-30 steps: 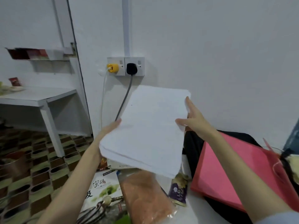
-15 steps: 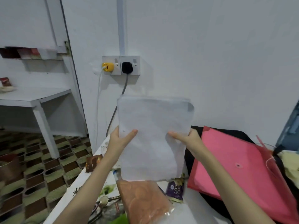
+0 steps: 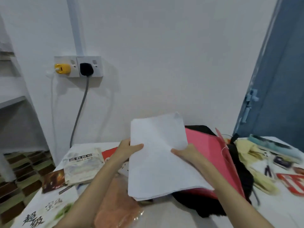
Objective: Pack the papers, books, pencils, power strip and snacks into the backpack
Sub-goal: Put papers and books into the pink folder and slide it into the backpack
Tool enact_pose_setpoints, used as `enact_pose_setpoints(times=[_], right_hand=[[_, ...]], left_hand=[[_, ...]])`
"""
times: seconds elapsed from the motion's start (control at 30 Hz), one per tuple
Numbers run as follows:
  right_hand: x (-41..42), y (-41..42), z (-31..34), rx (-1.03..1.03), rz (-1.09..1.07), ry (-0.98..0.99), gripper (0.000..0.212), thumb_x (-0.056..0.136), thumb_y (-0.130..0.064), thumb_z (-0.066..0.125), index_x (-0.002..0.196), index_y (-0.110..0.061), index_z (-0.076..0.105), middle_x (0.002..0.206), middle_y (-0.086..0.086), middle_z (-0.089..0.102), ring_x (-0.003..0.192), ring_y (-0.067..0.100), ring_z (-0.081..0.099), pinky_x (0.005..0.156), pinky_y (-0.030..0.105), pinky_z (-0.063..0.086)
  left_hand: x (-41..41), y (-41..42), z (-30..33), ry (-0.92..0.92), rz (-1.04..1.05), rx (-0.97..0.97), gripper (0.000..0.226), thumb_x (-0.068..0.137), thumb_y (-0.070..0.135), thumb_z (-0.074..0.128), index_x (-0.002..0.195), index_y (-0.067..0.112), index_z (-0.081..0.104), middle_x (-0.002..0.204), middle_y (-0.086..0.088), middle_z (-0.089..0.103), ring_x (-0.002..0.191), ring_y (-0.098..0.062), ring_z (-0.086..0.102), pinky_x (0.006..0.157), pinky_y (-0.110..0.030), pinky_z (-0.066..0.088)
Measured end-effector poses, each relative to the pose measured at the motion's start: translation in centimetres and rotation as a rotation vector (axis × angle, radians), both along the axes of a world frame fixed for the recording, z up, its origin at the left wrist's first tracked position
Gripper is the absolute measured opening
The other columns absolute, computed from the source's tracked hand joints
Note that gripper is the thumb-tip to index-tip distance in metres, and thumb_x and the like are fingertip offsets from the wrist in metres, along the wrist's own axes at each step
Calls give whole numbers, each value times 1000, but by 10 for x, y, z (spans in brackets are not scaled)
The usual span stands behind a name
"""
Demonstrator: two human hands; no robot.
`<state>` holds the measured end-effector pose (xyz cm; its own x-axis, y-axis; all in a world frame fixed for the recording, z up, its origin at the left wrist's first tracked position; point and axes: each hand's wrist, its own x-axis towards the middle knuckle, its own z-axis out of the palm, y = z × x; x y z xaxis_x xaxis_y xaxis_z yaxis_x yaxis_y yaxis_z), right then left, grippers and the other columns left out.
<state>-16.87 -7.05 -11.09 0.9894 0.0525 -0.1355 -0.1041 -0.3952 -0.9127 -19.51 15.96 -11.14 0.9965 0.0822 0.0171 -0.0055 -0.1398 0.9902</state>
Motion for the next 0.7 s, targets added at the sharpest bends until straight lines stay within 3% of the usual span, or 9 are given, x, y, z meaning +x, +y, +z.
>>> enact_pose_setpoints(times=[0.1,0.2,0.27,0.37,0.47,0.53,0.6,0.7], right_hand=[[4,-50,-10,-139,-101,40,49,88,-18,61,127,9,47,126,18,57,108,29,57,78,25,40],[8,-100,-11,-269,-232,-2,48,87,-21,61,123,8,51,125,20,58,112,32,57,88,31,44],[8,-133,-9,-346,-303,-40,40,86,-23,61,116,4,58,119,20,63,107,32,59,88,33,46],[4,-183,-7,-446,-378,-60,39,89,-19,56,121,3,55,123,20,59,113,34,55,89,31,42],[-2,-227,-11,-552,-424,-50,42,89,-18,55,128,-2,50,129,19,56,117,35,52,92,32,41],[-3,-254,-17,-596,-433,-11,39,90,-20,53,124,-1,52,125,20,58,113,36,54,93,36,43],[-4,-277,-22,-606,-440,11,34,90,-21,52,117,-1,55,119,20,61,108,34,57,91,39,47],[-6,-299,-22,-605,-435,-3,27,90,-17,53,110,-1,59,113,19,63,105,33,58,78,29,42]], left_hand=[[18,-50,-22,148,-77,-189,28,95,22,52,104,-2,63,100,-16,69,91,-32,65,80,-37,50],[37,-99,-31,205,-119,-402,20,96,19,47,86,8,61,86,-9,58,76,-22,56,68,-30,44],[42,-132,-30,210,-145,-389,18,93,6,45,83,9,60,79,-6,55,67,-17,56,60,-25,46],[37,-182,-29,128,-197,-39,33,88,-13,36,108,0,59,92,-8,65,77,-17,60,57,-10,47],[40,-223,-47,-54,-277,382,42,84,-13,44,119,5,59,118,-6,61,108,-19,56,81,-10,44],[46,-247,-62,-108,-299,555,38,85,1,52,119,13,62,124,-3,59,116,-21,53,97,-25,41],[46,-272,-68,-114,-274,765,33,89,26,54,122,20,59,129,-4,54,120,-25,47,102,-36,37],[46,-298,-70,-13,-208,1001,51,90,50,44,131,19,45,138,-6,36,126,-32,34,108,-42,26]])
